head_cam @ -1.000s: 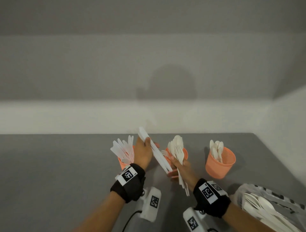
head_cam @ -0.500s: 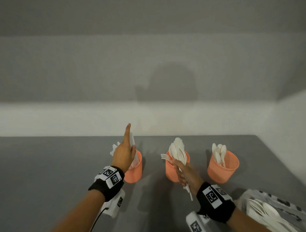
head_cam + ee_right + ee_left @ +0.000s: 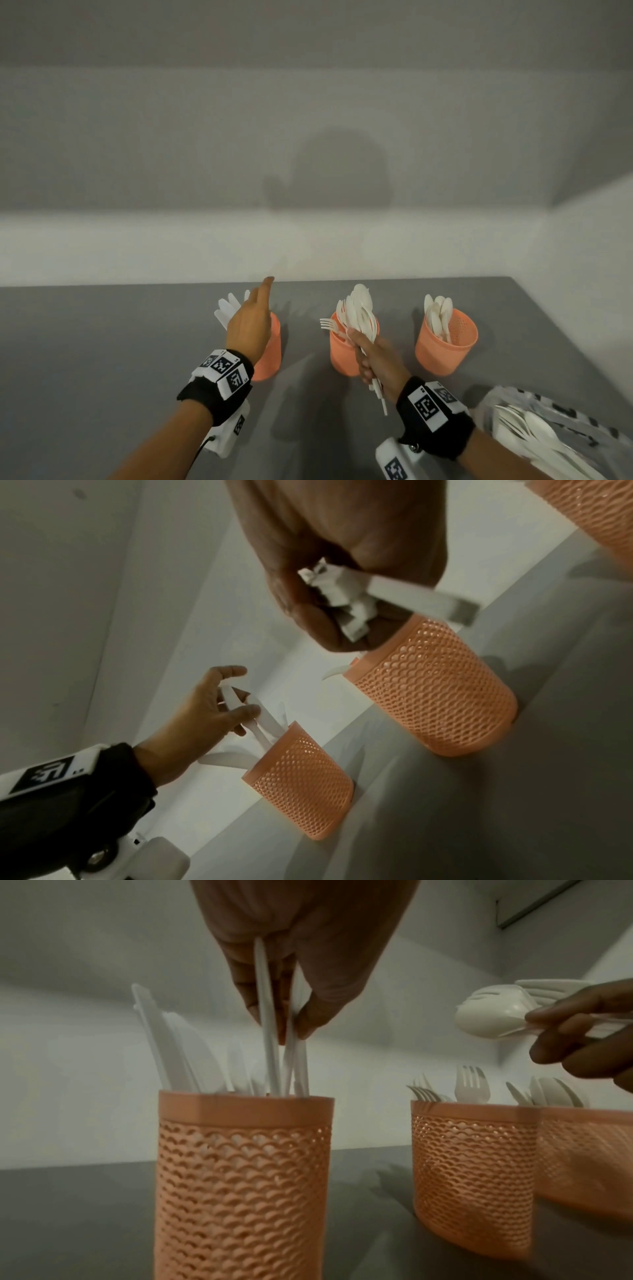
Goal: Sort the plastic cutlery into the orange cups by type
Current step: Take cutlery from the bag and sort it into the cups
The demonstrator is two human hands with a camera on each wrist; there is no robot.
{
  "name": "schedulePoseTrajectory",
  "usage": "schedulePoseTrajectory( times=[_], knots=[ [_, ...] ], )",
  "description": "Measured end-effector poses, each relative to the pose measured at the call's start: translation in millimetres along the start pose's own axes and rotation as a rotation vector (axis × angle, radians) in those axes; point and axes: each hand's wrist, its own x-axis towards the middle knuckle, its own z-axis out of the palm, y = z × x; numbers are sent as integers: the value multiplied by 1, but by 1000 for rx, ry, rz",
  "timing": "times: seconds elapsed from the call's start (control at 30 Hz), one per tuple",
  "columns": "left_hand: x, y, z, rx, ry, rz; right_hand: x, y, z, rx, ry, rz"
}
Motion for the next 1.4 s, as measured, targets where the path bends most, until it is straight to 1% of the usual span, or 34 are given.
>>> schedulePoseTrajectory(
  times=[0.1, 0.13, 0.17, 0.23, 0.37, 0.43, 0.5, 0.57, 0.6, 0.67, 0.73, 0.8, 0.83, 0.9, 0.97, 1.0, 1.03, 1.13, 1.17, 1.23, 1.3, 1.33, 1.4],
  knots=[
    [2, -4, 0, 255, -20, 72, 1, -1, 1, -6, 3, -15],
    [1, -4, -1, 327, -49, 72, 1, -1, 1, -10, 5, -16],
    [1, -6, 1, 373, -42, 75, 1, 0, 1, -10, 3, -17],
    [-2, -7, 1, 431, 19, 120, 1, 0, 2, -10, -12, -27],
    [-1, 0, -5, 446, 60, 122, -1, -1, 3, -27, -18, -47],
    [-5, 17, -11, 330, 124, 166, -3, 0, 3, -28, -8, -67],
    [-10, 40, -13, 13, 157, 173, -4, -1, 4, -32, 8, -89],
    [-20, 64, -12, -342, 45, 91, -5, 0, 6, -18, 24, -124],
    [-24, 75, -9, -460, -31, 34, -7, -1, 7, -13, 31, -139],
    [-33, 92, 5, -611, -161, -78, -4, 2, 8, -51, 52, -205],
    [-41, 103, 18, -682, -226, -146, -1, 9, 7, -158, 73, -282],
    [-46, 112, 27, -680, -211, -155, 6, 19, 3, -263, 108, -295],
    [-46, 115, 30, -662, -193, -149, 7, 22, 0, -285, 120, -279],
    [-46, 118, 36, -579, -185, -122, 11, 28, -4, -240, 117, -234],
    [-43, 120, 38, -530, -193, -117, 10, 26, -6, -281, 96, -298],
    [-40, 118, 38, -570, -196, -138, 9, 26, -7, -319, 82, -344],
    [-36, 117, 36, -660, -183, -180, 9, 27, -9, -327, 72, -362],
    [-21, 110, 21, -1075, -119, -384, 7, 26, -12, -260, 50, -360],
    [-16, 107, 14, -1196, -101, -438, 4, 26, -12, -240, 50, -366],
    [-10, 100, 4, -1366, -63, -505, 2, 27, -12, -202, 72, -357],
    [-9, 94, -1, -1433, -34, -552, 3, 30, -12, -171, 104, -354],
    [-8, 91, 0, -1406, -32, -563, 5, 33, -11, -190, 121, -350],
    [-11, 90, 4, -1268, -62, -535, 10, 37, -8, -250, 152, -334]
  ],
)
